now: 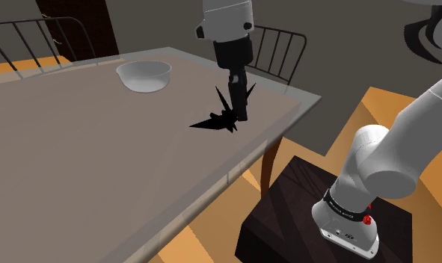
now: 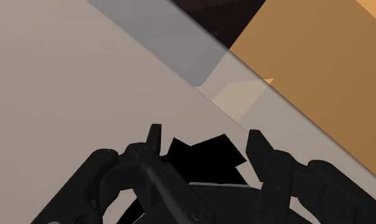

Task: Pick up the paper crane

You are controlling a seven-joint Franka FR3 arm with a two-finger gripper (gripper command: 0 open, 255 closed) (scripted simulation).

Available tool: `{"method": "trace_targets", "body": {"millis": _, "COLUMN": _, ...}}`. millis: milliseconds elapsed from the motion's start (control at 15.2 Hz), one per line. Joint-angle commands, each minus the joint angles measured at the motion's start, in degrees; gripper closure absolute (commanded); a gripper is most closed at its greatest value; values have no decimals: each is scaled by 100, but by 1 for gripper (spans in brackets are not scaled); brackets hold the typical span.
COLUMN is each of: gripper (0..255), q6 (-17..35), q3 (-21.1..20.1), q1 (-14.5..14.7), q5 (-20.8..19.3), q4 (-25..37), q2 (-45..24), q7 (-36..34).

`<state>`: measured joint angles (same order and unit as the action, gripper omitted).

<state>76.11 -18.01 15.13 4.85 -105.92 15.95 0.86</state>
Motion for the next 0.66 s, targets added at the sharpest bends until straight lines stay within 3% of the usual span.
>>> {"method": "trace_targets", "body": {"millis": 0, "gripper": 255, "q6": -141, "q3": 8, "q1": -10, "q5": -17, "q4": 186, "q2": -50, "q7": 2}}
{"method": "trace_targets", "body": {"millis": 594, "gripper": 255, "q6": -711, "q3": 1, "q1": -23, "q5": -58, "q4": 944, "q2": -243, "q7": -50}}
